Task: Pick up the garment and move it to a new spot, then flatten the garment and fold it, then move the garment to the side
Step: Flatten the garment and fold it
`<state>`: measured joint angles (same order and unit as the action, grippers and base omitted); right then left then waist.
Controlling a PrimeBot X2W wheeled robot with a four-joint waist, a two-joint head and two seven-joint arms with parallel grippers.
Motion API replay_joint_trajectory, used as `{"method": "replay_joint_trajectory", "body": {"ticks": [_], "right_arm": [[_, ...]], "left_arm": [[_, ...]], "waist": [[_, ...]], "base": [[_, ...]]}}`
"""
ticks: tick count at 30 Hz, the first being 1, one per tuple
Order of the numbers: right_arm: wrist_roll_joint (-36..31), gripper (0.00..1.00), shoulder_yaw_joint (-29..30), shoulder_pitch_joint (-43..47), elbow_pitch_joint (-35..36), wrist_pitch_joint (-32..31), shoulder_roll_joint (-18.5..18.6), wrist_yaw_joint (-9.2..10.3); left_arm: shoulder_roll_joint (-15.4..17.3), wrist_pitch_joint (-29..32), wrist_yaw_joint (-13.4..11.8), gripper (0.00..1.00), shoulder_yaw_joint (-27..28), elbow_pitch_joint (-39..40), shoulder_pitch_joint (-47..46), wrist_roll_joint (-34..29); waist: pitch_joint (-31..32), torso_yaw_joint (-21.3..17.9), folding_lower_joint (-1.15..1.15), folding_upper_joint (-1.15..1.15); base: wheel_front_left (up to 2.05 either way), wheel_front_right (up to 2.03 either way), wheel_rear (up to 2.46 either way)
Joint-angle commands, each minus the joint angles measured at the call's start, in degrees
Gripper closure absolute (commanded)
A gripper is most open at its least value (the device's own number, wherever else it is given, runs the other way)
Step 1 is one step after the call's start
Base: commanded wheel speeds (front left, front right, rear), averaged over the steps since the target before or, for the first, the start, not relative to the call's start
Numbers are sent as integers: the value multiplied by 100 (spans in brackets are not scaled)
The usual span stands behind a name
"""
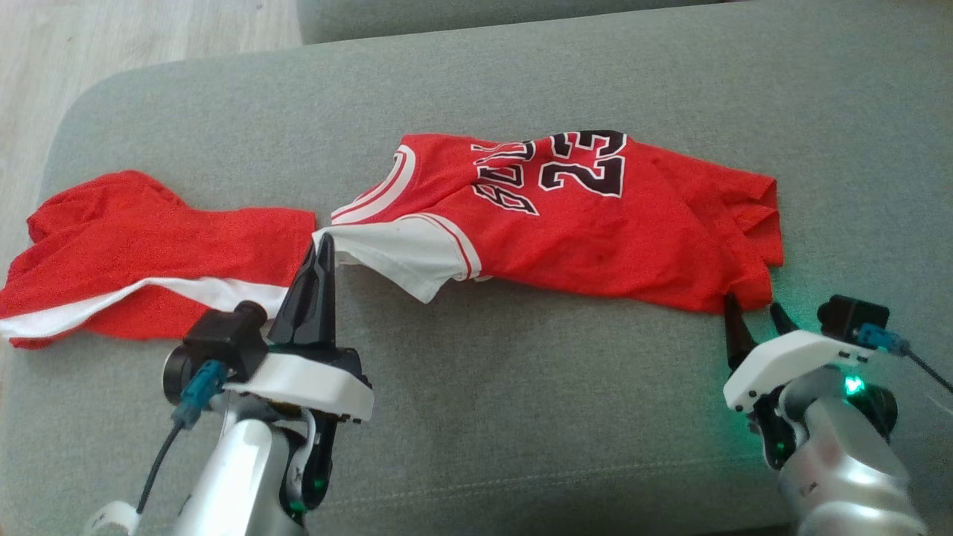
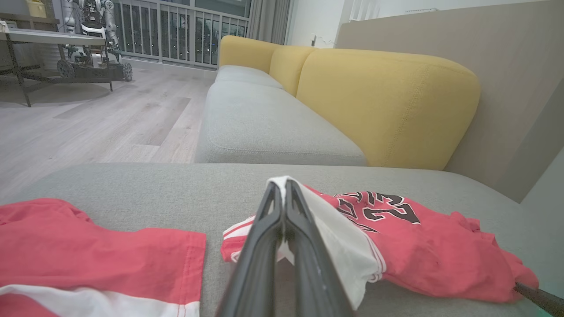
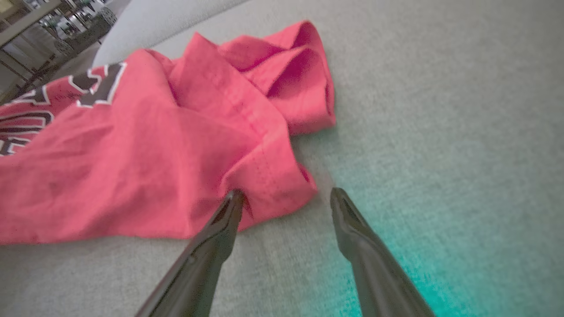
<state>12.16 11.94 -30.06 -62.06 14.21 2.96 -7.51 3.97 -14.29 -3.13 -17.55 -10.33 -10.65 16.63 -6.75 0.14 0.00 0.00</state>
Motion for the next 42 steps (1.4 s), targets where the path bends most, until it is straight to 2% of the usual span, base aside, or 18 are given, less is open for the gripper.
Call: {"method": "replay_joint_trajectory", "body": {"ticks": [1, 2, 9, 16, 20, 23, 28, 34, 39, 42], "right_arm": [[32, 14, -155, -239, -53, 78, -8, 2], [56, 100, -170, -261, -111, 78, -8, 2], [109, 100, -324, -276, -106, 78, -8, 2], [-39, 100, -536, -116, 624, 78, -8, 2], [157, 100, -873, -89, 1169, 61, -8, 2], [159, 100, -1024, -181, 1726, -191, -8, 2], [59, 100, -811, -321, 3064, -929, -8, 2], [837, 100, -511, -471, 4700, -1669, -8, 2], [1216, 100, -67, -609, 5576, -1964, -8, 2], [1222, 100, 95, -579, 5911, -2191, -8, 2]], "left_arm": [[66, -71, -16, 100, 250, 226, -206, -88], [64, -71, -19, 100, 265, 226, -209, -94], [50, -71, -54, 100, 406, 233, -200, -151], [23, -71, -40, 100, 513, 387, -113, -172], [8, -71, -20, 100, 573, 595, -50, -183], [5, -71, -40, 100, 675, 842, -39, -169], [11, -70, -61, 100, 961, 1316, -201, 37], [-24, 186, -80, 100, 1178, 1934, -631, 573], [-60, 508, -308, 100, 1335, 2424, -1095, 1011], [-74, 830, -475, 100, 1313, 2646, -1266, 1241]], "waist": [[-16, 24, 0, 0], [-18, 27, 0, 0], [76, -8, 0, 0], [346, -124, 0, 0], [637, -230, 0, 0], [826, -328, 0, 0], [1034, -424, 0, 0], [1235, -446, 0, 0], [1391, -422, 0, 0], [1449, -425, 0, 0]], "base": [[0, 0, 0], [0, 0, 0], [0, 0, 0], [0, 0, 0], [0, 0, 0], [0, 0, 0], [0, 0, 0], [0, 0, 0], [0, 0, 0], [0, 0, 0]]}}
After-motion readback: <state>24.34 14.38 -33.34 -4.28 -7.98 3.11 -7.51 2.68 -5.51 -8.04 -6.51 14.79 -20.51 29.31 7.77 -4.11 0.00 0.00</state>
